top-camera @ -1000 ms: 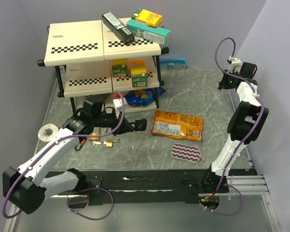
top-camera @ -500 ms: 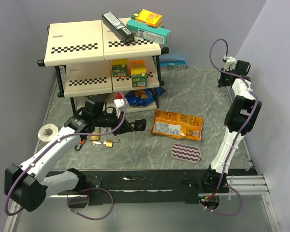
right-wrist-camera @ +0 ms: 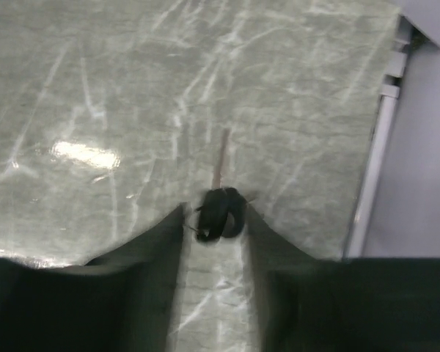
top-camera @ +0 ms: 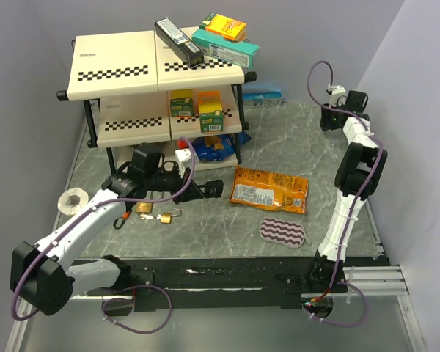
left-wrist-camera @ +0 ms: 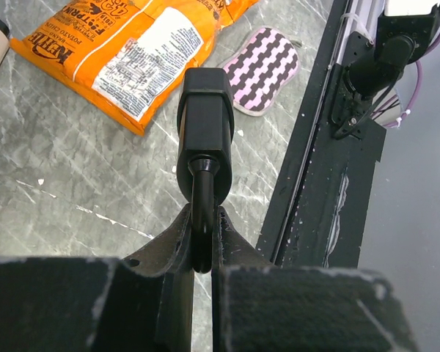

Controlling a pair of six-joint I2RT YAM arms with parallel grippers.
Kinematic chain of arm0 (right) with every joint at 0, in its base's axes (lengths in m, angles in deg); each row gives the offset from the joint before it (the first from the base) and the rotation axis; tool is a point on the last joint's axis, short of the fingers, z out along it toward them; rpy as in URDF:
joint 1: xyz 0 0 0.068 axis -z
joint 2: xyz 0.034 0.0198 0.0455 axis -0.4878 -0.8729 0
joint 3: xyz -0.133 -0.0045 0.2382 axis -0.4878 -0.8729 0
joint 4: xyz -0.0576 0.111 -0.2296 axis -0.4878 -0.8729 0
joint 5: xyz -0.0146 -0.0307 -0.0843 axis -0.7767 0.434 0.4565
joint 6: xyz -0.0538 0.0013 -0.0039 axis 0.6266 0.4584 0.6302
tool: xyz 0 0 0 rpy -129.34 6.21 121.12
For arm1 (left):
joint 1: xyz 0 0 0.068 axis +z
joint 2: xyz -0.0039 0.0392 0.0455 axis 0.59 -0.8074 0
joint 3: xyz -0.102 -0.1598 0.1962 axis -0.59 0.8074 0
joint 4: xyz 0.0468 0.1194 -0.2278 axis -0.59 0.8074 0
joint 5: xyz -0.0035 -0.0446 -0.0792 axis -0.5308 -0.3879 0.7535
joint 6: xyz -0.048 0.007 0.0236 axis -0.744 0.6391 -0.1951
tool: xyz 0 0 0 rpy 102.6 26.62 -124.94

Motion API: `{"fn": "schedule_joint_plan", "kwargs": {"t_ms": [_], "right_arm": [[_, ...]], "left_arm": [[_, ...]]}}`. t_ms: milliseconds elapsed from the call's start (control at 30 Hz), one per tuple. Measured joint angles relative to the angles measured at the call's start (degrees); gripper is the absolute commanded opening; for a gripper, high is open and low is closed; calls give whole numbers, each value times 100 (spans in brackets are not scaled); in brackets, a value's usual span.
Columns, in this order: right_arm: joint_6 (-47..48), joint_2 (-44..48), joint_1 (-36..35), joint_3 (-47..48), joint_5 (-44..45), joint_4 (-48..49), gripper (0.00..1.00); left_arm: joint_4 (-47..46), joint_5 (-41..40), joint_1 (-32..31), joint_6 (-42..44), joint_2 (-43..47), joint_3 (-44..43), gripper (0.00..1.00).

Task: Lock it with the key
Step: Place the key at the center of the board, then place the lock at the center of the board.

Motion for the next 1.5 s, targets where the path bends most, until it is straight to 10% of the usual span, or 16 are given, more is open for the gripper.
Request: {"fn": "schedule_joint_plan", "kwargs": {"t_ms": [400,733,1067,1500], "right_arm": [[155,568,-46,-599,-468,-216,82],[1064,5023,-286,-3877,-2599,-422,98],[1895,8797,-3346,-6780,-3003,-210,100],[2105,8574,-6553,-7503,-492,1200,98]], "left_arm": [[-70,31,0,-66,-188,0,1],[-151,378,0,-909,-190,0,1],[-199,920,0,-1945,-164,0,1],[-369,894,0,-2474,-164,15,1]]}}
